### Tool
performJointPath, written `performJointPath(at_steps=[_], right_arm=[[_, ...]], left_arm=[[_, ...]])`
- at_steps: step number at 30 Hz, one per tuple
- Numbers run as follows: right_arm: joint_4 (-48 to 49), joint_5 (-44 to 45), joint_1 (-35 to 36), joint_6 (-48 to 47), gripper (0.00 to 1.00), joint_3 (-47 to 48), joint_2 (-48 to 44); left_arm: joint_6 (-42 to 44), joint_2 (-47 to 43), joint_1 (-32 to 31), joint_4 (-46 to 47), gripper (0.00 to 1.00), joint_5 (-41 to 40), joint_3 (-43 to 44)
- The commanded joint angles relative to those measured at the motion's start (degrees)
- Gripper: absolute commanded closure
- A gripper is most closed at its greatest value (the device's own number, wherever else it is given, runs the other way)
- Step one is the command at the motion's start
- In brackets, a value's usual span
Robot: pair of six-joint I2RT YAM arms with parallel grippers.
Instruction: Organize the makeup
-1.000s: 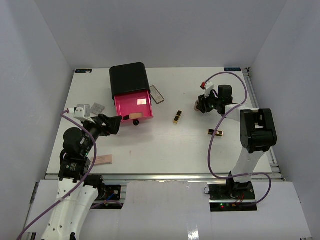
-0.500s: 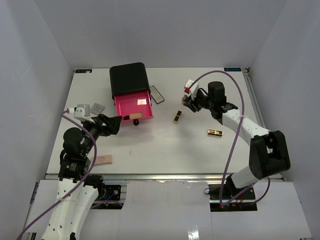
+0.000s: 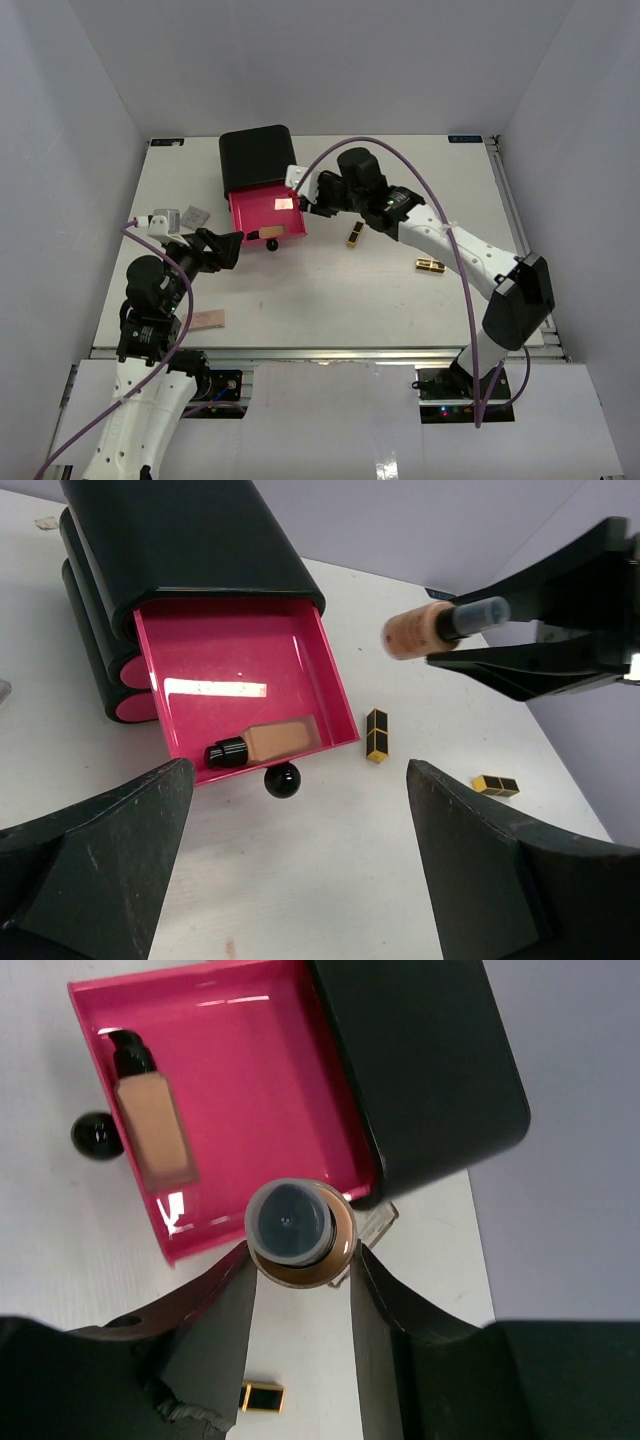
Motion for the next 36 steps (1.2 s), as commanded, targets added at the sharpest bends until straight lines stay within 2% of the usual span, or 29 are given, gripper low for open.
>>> performJointPath(at_steps=[1, 7, 11, 20, 28, 36], right_arm=[[-6.14, 6.69, 3.74, -2.48, 0.78, 10.46, 8.17], [-11.71, 12.70, 7.23, -3.21, 0.77, 19.52, 16.29], [-12.22, 21.51, 9.56, -5.34, 0.77, 22.93, 19.53], [-10.12, 34.97, 13.94, -12.86, 0.72, 25.48, 24.96], [-6.60, 41.03, 16.20, -17.42, 0.67, 24.97, 28.22], [-5.12, 41.12, 17.08, -18.38, 0.47, 25.76, 29.60]], left_arm=[[0.10, -1.47, 0.21, -0.51, 0.02, -3.31, -0.17], [-0.54, -4.56, 0.24, -3.63, 0.02, -12.58, 0.86], [-1.43, -6.67, 0.21, -5.22, 0.02, -18.40, 1.33], [-2.56, -10.50, 0.39, -6.56, 0.02, -24.12, 1.20], [-2.71, -12.53, 0.39, -6.29, 0.02, -24.75, 0.62], [-2.54, -12.62, 0.39, -6.03, 0.02, -24.23, 0.44]])
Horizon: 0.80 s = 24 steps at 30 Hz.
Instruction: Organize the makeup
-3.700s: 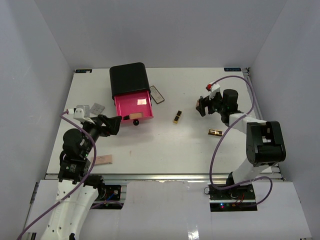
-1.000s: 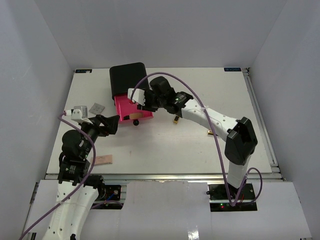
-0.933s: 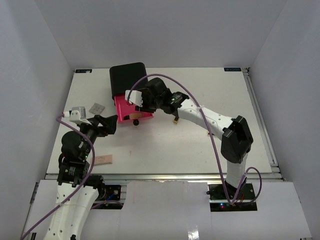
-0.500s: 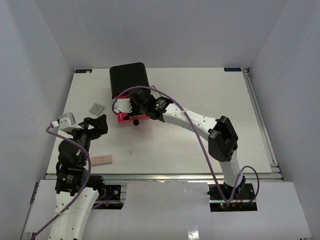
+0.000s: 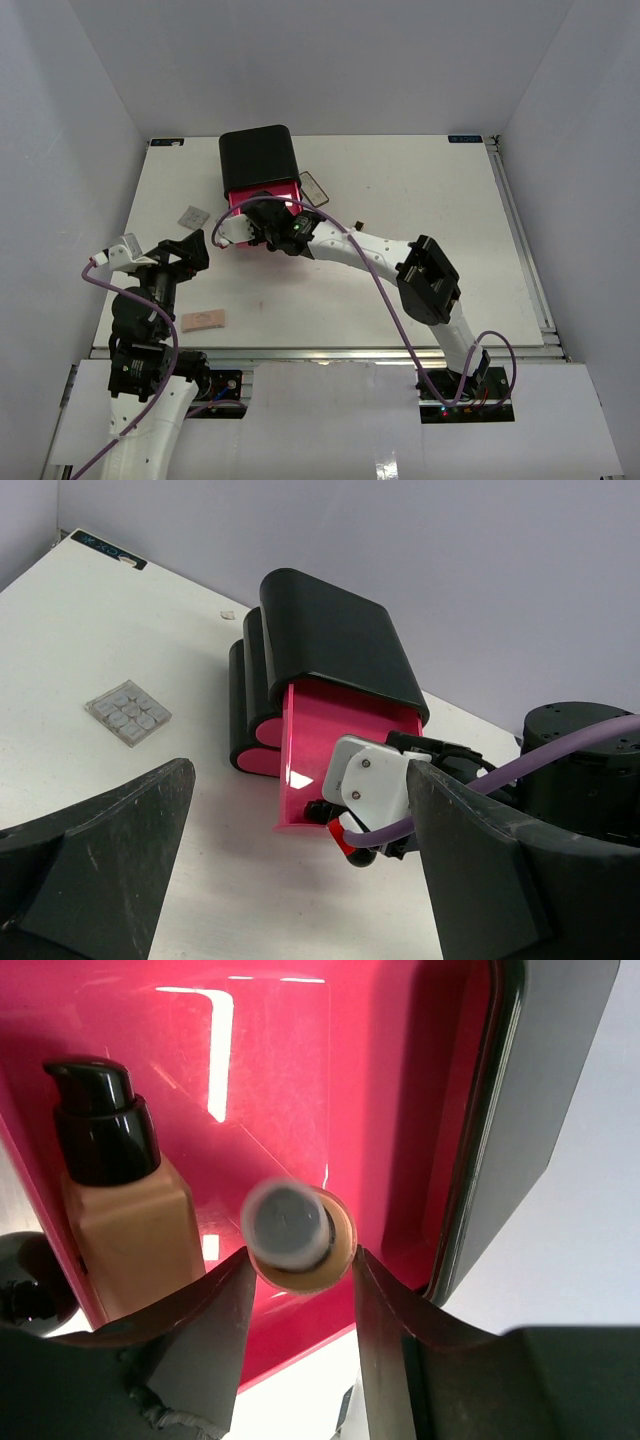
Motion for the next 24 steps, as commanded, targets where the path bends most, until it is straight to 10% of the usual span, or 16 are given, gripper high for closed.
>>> performJointPath(at_steps=[1, 15, 24], right_arm=[[3.66, 2.12, 0.26, -1.91, 0.45, 2.72, 0.78], [1.05, -3.74, 0.66, 3.40, 0.29, 6.28, -1.28], [-9.55, -22.15, -4.30, 14.50, 0.30, 7.53, -10.81]], left_arm=[[0.02, -0.07, 0.34, -0.07, 0.02, -0.29, 0.42], [0.33, -0.14, 0.34, 0.56, 0.02, 1.17, 0.11], [2.15, 1.12, 0.10, 4.46, 0.02, 9.09, -1.22]])
